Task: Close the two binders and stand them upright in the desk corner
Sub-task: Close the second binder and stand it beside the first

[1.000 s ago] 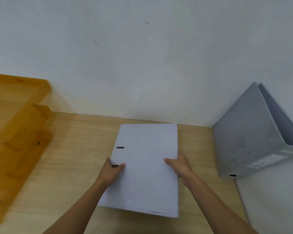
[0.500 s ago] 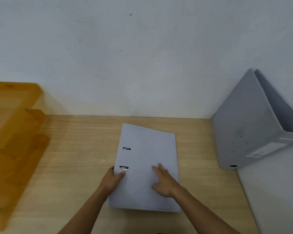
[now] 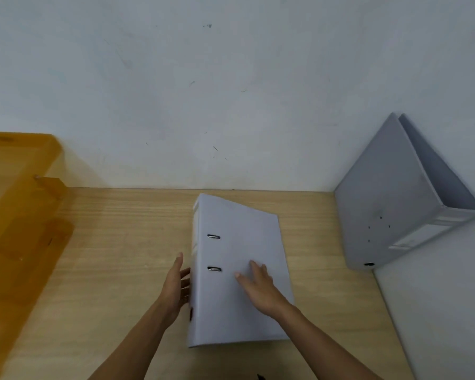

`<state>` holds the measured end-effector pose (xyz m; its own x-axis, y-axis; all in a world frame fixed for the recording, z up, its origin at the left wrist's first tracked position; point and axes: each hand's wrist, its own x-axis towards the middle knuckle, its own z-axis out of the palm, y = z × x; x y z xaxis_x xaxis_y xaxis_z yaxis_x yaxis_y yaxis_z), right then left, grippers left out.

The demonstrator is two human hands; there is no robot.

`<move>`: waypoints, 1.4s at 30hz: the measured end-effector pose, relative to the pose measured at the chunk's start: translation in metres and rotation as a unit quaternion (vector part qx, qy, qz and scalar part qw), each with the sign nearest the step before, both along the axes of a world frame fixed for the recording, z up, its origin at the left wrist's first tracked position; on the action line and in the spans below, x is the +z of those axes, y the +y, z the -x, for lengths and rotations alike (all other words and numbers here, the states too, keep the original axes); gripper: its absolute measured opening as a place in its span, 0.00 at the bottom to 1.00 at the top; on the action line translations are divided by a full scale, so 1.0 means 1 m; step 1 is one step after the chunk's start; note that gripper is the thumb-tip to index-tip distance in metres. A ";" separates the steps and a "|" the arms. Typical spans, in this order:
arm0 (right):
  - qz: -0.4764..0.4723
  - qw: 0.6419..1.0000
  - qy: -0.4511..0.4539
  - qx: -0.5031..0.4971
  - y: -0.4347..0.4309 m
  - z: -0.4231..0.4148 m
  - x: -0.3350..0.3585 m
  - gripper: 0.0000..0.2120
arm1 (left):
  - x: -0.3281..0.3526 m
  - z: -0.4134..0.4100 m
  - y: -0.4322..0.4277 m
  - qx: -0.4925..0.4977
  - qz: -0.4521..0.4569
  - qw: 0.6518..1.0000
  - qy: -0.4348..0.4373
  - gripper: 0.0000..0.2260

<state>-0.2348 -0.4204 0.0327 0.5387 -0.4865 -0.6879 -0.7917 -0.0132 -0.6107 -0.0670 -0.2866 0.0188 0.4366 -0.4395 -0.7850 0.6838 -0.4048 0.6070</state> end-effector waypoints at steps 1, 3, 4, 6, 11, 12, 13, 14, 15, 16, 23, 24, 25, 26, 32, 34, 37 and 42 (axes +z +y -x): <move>-0.009 1.000 -0.009 -0.026 0.000 -0.003 0.006 0.40 | 0.006 0.005 -0.005 -0.010 0.036 0.999 0.013 0.36; -0.017 0.997 -0.025 -0.074 -0.003 -0.008 0.016 0.40 | 0.021 0.018 -0.018 -0.048 0.113 0.992 0.009 0.32; -0.009 0.995 -0.032 -0.092 -0.005 -0.009 0.020 0.39 | 0.030 0.025 -0.025 -0.073 0.134 0.988 -0.003 0.30; 0.014 0.992 -0.046 -0.114 -0.008 -0.008 0.026 0.39 | 0.045 0.037 -0.036 -0.126 0.153 0.980 -0.011 0.27; -0.026 0.978 -0.153 -0.140 -0.018 0.006 0.048 0.49 | 0.073 0.054 -0.055 -0.202 0.169 0.962 -0.074 0.25; -0.032 0.974 -0.179 -0.134 -0.021 0.010 0.055 0.51 | 0.077 0.058 -0.061 -0.203 0.165 0.960 -0.103 0.25; -0.031 0.970 -0.203 -0.127 -0.024 0.014 0.062 0.51 | 0.081 0.062 -0.066 -0.207 0.162 0.956 -0.131 0.25; -0.025 0.967 -0.225 -0.119 -0.026 0.020 0.070 0.50 | 0.086 0.066 -0.071 -0.213 0.164 0.950 -0.156 0.24; -0.017 0.963 -0.247 -0.109 -0.029 0.025 0.076 0.48 | 0.090 0.069 -0.074 -0.218 0.171 0.944 -0.178 0.23; -0.006 0.958 -0.269 -0.100 -0.032 0.030 0.083 0.44 | 0.095 0.072 -0.077 -0.220 0.181 0.938 -0.198 0.23; 0.076 0.946 -0.315 -0.012 -0.076 0.091 0.116 0.51 | 0.101 0.094 -0.102 -0.255 0.260 0.893 -0.266 0.25; 0.081 0.944 -0.319 -0.009 -0.081 0.100 0.116 0.51 | 0.097 0.101 -0.107 -0.262 0.263 0.887 -0.276 0.28; 0.088 0.941 -0.325 -0.014 -0.085 0.110 0.115 0.50 | 0.093 0.109 -0.111 -0.271 0.262 0.880 -0.290 0.31; 0.095 0.938 -0.332 -0.024 -0.088 0.120 0.113 0.48 | 0.088 0.118 -0.116 -0.279 0.261 0.873 -0.303 0.33; 0.147 0.922 -0.329 -0.141 -0.091 0.173 0.081 0.41 | 0.070 0.164 -0.146 -0.344 0.266 0.833 -0.343 0.46; 0.168 0.919 -0.315 -0.167 -0.093 0.186 0.071 0.38 | 0.069 0.175 -0.156 -0.368 0.268 0.821 -0.344 0.49; 0.190 0.919 -0.286 -0.194 -0.095 0.205 0.062 0.31 | 0.067 0.191 -0.170 -0.412 0.254 0.805 -0.344 0.54; 0.189 0.918 -0.273 -0.215 -0.106 0.226 0.043 0.27 | 0.064 0.206 -0.191 -0.441 0.241 0.785 -0.361 0.52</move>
<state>-0.4606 -0.5261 0.0755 0.4552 -0.8835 -0.1110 -0.3504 -0.0631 -0.9345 -0.2729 -0.4780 0.0826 0.0495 -0.9914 -0.1215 -0.3266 -0.1311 0.9360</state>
